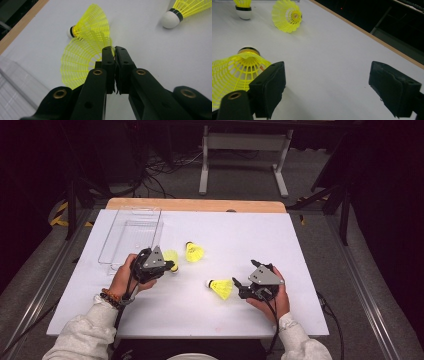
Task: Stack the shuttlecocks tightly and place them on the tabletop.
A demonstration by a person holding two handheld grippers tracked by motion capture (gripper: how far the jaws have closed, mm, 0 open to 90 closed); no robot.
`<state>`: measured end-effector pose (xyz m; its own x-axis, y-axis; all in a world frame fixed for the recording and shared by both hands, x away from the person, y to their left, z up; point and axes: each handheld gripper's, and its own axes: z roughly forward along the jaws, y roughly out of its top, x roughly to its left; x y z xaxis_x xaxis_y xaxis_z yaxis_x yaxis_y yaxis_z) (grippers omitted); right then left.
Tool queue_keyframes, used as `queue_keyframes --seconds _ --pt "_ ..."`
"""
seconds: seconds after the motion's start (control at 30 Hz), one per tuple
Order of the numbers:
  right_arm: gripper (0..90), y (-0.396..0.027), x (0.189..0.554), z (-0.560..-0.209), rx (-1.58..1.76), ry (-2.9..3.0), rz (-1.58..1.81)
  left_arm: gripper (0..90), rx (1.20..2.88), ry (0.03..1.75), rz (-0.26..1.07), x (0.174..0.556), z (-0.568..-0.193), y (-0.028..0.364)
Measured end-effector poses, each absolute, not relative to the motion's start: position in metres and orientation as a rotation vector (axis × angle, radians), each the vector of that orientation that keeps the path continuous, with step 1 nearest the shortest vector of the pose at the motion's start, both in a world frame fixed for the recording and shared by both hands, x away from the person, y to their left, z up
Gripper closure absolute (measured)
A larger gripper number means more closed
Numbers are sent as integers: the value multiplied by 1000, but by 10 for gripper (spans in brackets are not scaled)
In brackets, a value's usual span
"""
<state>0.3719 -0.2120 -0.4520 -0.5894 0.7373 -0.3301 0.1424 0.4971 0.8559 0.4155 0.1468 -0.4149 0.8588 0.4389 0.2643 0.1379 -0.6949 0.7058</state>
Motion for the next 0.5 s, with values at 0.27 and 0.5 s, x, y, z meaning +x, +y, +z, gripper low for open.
queue_keyframes --seconds 0.27,0.5 --pt "147 -213 372 -453 722 2040 1074 837 2340 344 553 419 -414 121" --pt "147 -213 372 -452 718 2042 1076 825 2378 310 553 423 -419 103"
